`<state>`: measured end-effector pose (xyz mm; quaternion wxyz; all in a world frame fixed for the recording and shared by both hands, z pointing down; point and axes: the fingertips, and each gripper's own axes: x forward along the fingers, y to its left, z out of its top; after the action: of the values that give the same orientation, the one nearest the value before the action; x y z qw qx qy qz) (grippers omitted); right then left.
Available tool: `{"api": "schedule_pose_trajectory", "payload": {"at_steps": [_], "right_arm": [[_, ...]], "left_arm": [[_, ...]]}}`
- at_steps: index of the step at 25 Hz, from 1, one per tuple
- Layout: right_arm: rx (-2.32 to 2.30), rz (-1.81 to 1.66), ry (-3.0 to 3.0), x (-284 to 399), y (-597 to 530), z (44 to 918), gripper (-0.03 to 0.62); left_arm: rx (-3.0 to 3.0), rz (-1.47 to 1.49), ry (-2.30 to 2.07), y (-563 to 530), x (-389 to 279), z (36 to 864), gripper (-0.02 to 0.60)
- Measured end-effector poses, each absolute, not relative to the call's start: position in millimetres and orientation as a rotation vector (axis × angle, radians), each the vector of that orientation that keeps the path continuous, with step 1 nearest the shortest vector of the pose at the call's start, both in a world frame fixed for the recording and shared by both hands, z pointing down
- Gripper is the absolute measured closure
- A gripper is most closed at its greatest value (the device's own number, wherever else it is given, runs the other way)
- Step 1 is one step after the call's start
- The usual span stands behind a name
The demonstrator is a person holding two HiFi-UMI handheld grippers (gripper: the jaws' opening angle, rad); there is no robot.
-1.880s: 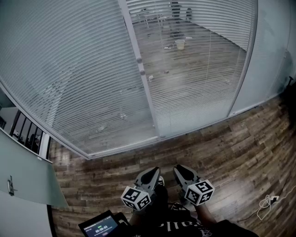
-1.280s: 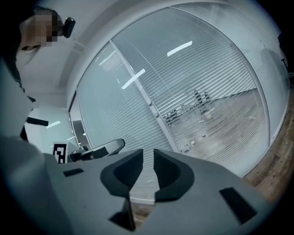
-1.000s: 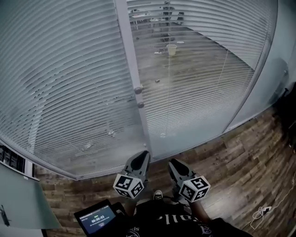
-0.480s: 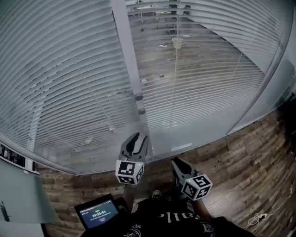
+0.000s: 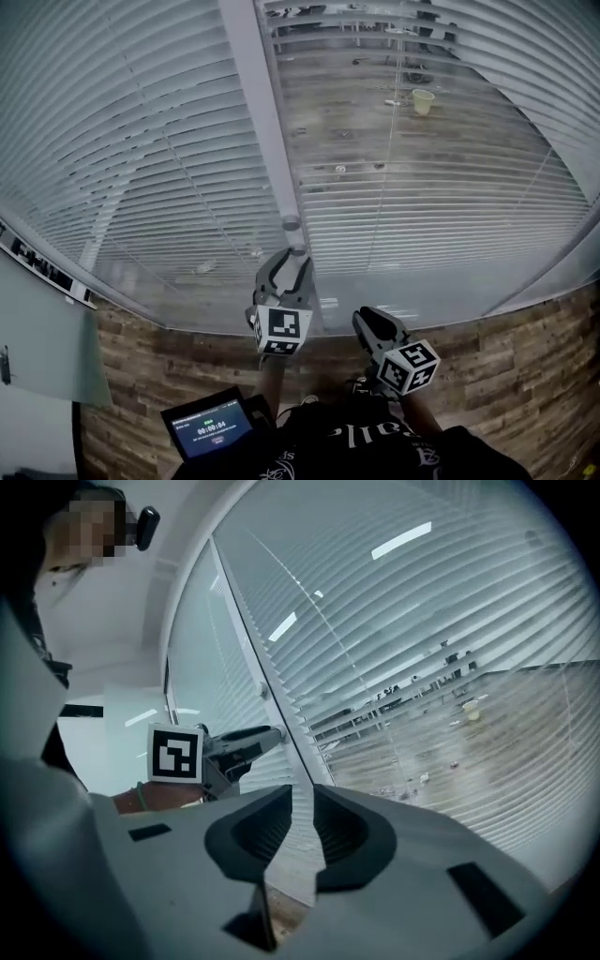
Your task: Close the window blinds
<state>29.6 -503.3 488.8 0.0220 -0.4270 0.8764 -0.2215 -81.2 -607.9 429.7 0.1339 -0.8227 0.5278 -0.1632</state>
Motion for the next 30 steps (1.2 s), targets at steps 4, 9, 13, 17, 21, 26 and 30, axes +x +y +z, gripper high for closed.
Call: {"api": "schedule_pose_trajectory", "payload": {"at_steps": [4, 9, 13, 17, 21, 26, 30], "right_arm": [[-1.228, -0.693, 2.776, 38.0, -522.0, 487.3, 0.511], [-1.111, -0.724, 2.826, 35.6, -531.6, 490.2, 0.511], [-1.034, -0.761, 2.851, 31.2, -535.8, 493.7, 0.511], [-1.010, -0.786, 2.862, 37.1, -533.5, 497.9, 0.511], [-1.008, -0.785, 2.870, 42.3, -533.6, 495.9, 0.511], [-1.013, -0.794, 2.879, 49.3, -531.1, 504.4, 0.511], [-1.016, -0.796, 2.880, 62.2, -521.3, 505.1, 0.511]], "left_arm": [[-1.996, -0.811, 1.492, -621.0, -77.3, 429.6, 0.439], [-2.237, -0.501, 1.735, -622.8, -77.5, 426.9, 0.454], [-2.820, 0.884, 2.105, -628.0, -85.3, 424.3, 0.454], [-2.784, 2.369, 1.872, -625.7, -83.3, 419.7, 0.454], [-2.778, 1.146, 2.134, -623.4, -87.2, 414.8, 0.451], [-2.080, -0.538, 1.831, -614.5, -80.3, 410.7, 0.440], [-1.810, -0.905, 1.522, -609.0, -58.0, 408.1, 0.443]]}}
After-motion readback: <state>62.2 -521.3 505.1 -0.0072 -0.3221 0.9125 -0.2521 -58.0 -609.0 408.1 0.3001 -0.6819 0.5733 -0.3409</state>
